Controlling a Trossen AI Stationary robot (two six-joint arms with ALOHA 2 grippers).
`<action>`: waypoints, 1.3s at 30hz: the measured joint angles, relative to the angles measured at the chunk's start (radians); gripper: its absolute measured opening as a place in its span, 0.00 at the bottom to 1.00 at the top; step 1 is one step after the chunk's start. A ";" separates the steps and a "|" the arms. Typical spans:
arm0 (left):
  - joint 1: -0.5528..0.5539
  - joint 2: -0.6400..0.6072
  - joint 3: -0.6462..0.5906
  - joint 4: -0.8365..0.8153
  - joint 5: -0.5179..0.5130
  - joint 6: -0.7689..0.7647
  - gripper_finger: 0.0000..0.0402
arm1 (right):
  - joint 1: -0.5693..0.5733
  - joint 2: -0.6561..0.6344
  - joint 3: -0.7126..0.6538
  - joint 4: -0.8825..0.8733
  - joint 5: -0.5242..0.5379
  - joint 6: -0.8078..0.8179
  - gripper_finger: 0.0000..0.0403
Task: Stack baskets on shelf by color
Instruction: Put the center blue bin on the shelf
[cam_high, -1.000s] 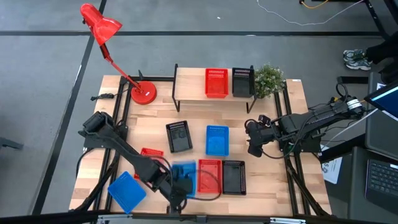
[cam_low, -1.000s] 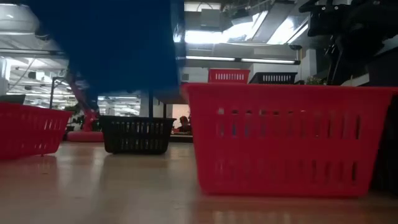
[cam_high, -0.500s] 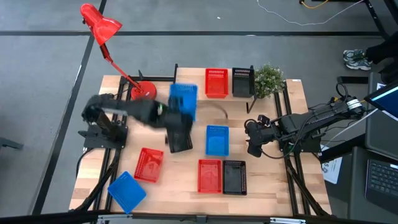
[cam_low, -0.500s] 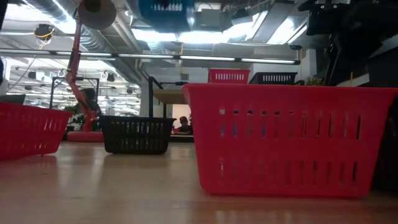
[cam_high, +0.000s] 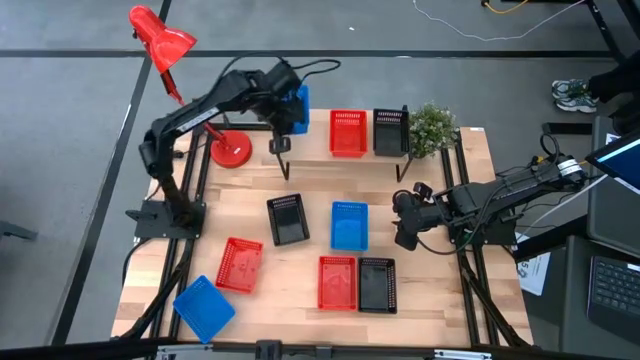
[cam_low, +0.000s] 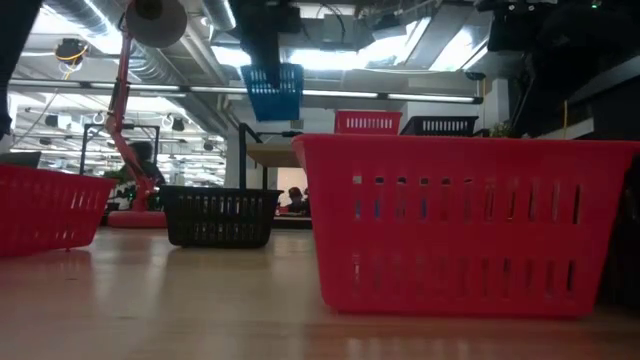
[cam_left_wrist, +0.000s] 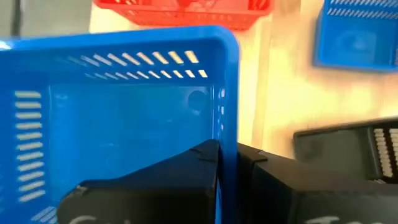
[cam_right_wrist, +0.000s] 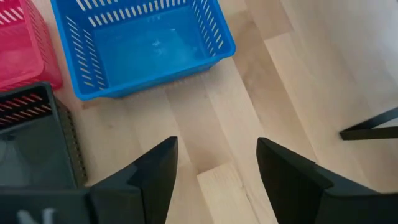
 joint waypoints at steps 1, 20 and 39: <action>0.004 0.018 0.000 0.006 0.008 -0.002 0.00 | 0.000 0.000 0.000 0.003 0.000 0.000 0.54; -0.061 0.136 0.002 0.015 0.009 -0.103 0.00 | 0.000 0.000 0.000 0.003 -0.003 0.027 0.54; -0.121 0.185 0.000 0.020 -0.121 -0.100 0.00 | 0.000 0.000 0.000 0.002 -0.022 0.051 0.54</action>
